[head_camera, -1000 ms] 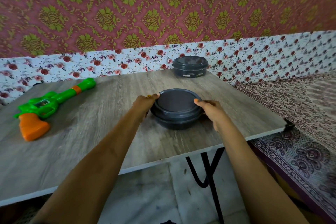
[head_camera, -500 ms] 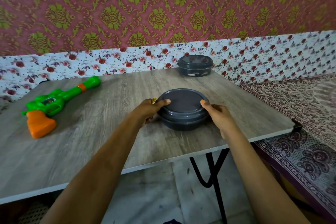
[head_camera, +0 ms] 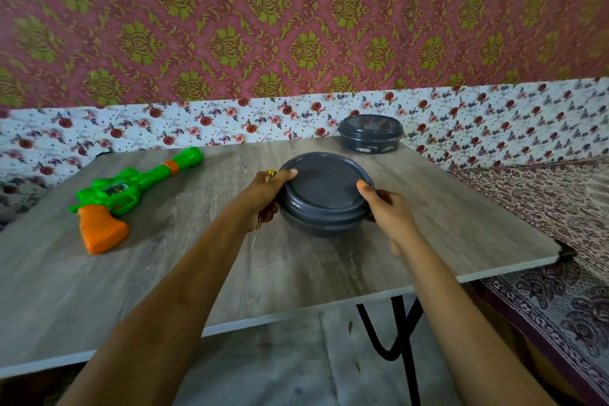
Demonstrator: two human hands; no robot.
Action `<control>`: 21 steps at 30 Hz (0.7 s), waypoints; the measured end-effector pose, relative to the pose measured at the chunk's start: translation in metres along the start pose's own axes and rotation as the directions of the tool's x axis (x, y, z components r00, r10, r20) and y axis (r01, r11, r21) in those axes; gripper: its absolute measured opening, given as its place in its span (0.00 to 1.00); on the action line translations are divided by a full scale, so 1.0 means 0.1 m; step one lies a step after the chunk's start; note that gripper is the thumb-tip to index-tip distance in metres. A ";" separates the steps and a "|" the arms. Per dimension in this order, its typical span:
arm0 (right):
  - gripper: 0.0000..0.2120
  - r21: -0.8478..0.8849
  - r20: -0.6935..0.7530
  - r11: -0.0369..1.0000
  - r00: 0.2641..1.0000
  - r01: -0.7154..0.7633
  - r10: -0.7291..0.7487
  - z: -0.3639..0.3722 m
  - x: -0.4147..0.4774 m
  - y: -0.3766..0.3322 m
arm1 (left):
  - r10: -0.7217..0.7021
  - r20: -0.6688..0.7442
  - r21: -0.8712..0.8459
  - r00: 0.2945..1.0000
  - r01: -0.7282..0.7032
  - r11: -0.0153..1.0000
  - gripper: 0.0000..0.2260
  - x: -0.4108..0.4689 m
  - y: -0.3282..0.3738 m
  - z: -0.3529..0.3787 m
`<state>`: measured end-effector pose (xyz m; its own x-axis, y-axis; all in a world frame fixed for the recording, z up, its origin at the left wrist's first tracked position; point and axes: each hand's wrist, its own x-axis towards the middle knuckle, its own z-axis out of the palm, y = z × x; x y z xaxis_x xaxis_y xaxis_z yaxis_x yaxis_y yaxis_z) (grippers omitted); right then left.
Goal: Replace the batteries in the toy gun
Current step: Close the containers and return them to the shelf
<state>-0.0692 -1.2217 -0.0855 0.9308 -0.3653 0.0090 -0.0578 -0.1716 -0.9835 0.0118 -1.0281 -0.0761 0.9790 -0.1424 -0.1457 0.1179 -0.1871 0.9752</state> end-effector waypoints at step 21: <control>0.18 0.090 0.085 0.991 0.992 -0.101 0.094 1.35 1.89 -0.31 | -0.274 -0.081 -0.479 0.958 0.204 0.854 0.16 1.91 -0.11 -0.89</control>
<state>0.1573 -1.1620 -0.0778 0.9487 -0.3004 -0.0987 -0.1193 -0.0510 -0.9916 0.2121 -0.9671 -0.0999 0.9193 -0.0067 -0.3935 0.3798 0.2769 0.8827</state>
